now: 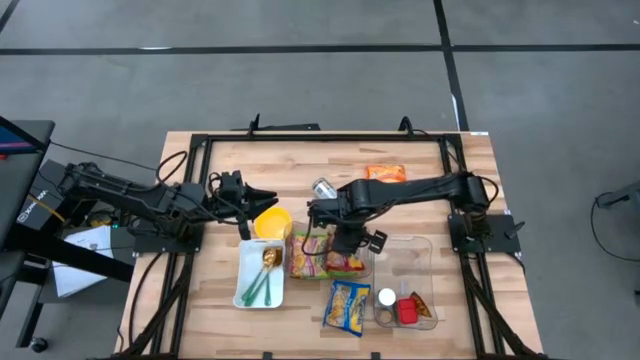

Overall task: Pick & Place Food Item
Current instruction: Put the red noodle pack into the left transparent bin

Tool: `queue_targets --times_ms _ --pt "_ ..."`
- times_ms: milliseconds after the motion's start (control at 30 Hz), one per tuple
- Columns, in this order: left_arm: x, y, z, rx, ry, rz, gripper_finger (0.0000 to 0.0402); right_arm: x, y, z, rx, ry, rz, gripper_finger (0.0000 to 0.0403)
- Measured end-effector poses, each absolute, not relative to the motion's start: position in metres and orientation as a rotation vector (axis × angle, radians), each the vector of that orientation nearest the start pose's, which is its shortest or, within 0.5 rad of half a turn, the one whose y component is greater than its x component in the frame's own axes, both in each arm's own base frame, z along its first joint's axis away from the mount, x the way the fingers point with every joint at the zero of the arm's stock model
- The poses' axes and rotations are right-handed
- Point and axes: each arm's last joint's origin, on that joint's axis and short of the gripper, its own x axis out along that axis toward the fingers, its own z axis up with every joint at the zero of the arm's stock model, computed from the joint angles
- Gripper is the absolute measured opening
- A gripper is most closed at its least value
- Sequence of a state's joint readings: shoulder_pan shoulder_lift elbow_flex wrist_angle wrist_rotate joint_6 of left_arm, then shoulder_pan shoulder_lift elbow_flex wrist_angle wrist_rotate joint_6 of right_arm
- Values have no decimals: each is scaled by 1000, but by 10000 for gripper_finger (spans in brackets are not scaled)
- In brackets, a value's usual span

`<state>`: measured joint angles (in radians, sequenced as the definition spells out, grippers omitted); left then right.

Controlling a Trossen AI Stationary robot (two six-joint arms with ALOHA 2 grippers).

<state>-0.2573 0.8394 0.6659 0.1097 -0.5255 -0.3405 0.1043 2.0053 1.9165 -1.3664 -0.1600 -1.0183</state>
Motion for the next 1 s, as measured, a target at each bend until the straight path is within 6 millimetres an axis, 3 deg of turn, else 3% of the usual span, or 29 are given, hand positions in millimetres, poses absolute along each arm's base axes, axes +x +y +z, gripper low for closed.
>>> queue_targets --times_ms 233,500,1000 --pt "185 -34 310 -310 22 277 76 388 48 260 -779 1233 949 0" --pt "185 -34 309 -308 27 278 76 387 50 247 -754 1257 938 0" --pt "185 -34 309 -312 28 279 76 389 47 245 -535 1267 868 1"
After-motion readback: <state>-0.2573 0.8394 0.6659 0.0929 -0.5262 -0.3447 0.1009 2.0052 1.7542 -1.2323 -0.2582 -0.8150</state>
